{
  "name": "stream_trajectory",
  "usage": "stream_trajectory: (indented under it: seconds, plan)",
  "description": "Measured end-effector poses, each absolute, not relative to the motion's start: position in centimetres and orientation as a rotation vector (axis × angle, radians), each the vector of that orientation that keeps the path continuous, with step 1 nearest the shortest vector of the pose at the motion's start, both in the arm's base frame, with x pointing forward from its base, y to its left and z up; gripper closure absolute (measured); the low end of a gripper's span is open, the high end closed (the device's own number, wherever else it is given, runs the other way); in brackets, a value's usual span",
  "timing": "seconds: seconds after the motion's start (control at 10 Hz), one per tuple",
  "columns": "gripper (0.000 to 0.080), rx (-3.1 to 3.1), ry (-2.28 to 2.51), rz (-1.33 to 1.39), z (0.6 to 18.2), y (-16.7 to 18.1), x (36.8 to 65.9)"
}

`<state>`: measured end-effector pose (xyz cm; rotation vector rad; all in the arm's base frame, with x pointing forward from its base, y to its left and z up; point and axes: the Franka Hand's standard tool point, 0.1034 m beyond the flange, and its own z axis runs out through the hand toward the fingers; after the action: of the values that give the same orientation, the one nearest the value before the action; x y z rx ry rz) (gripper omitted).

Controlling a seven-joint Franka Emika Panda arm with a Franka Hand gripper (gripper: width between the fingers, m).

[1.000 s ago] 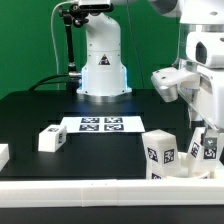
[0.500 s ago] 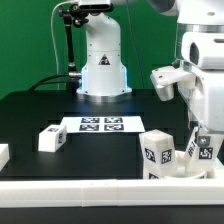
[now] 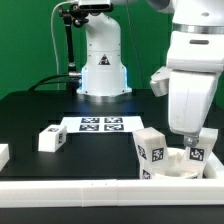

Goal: Assemble stool

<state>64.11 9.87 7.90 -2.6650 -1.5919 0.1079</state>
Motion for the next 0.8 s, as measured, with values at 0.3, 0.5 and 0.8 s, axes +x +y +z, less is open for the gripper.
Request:
stream_trajectory:
  seconds: [0.3, 0.5, 0.8]
  plan:
    - [0.0459, -2.854, -1.178, 0.062, 7.86, 9.6, 64.1]
    - [0.0459, -2.947, -0.922, 0.005, 7.82, 9.59, 64.08]
    - [0.0459, -3.035, -0.504, -0.089, 7.74, 9.33, 64.44]
